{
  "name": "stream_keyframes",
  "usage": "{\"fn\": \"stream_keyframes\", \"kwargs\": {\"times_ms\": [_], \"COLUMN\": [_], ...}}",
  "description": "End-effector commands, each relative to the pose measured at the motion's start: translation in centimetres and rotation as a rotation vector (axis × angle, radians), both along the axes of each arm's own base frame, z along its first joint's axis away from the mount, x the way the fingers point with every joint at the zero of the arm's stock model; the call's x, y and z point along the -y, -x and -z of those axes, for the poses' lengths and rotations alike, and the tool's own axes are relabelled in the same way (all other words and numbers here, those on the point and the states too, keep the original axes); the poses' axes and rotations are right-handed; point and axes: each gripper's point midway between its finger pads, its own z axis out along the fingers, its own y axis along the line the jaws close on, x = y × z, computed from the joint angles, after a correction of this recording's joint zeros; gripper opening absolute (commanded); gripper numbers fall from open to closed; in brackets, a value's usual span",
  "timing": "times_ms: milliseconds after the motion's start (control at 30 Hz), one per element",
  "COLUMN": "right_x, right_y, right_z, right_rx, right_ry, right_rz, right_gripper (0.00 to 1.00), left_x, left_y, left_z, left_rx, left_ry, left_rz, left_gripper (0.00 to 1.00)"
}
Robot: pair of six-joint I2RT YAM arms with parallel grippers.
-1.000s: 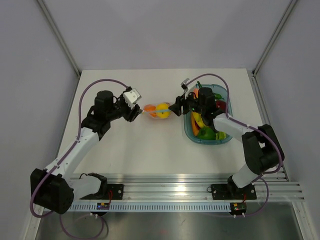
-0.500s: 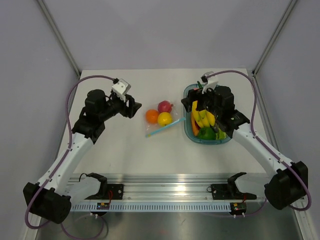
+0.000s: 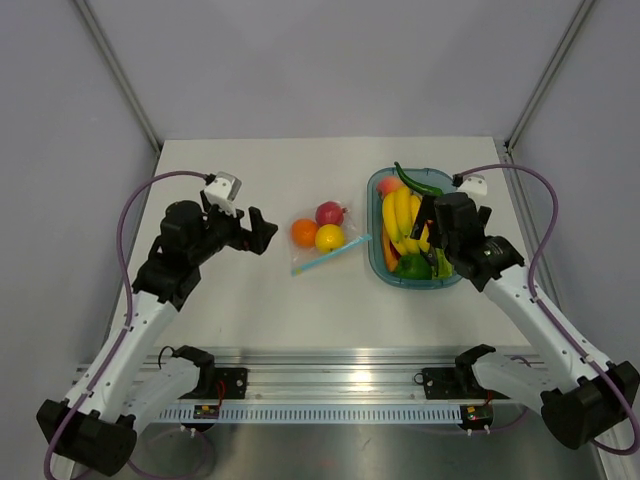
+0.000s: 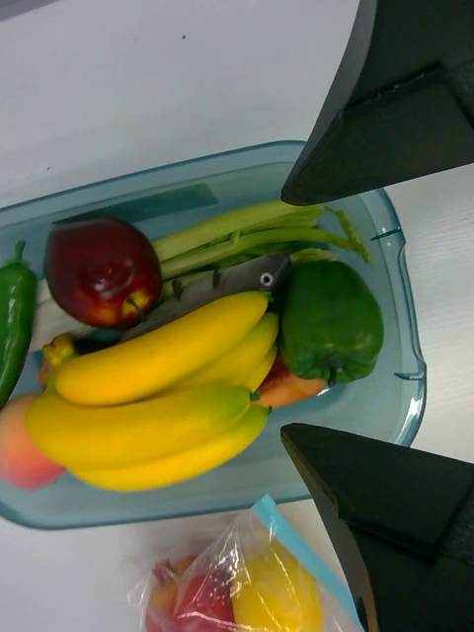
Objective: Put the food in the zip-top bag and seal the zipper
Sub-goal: Reset both arms
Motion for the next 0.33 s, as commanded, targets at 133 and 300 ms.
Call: {"fn": "stream_keyframes", "kwargs": {"times_ms": [133,300], "right_x": [2.57,2.46], "right_y": [1.84,1.97], "right_z": [-0.94,-0.81], "right_rx": [0.036,0.048], "right_ry": [-0.011,-0.022], "right_rz": [0.141,0.132], "right_gripper": [0.99,1.00], "left_x": [-1.44,-1.47], "left_y": [0.43,0.24], "left_z": [-0.01,0.45], "left_rx": [0.022,-0.006], "left_ry": [0.045,0.031], "left_rz": [-0.098,-0.102], "left_gripper": [0.99,0.99]}}
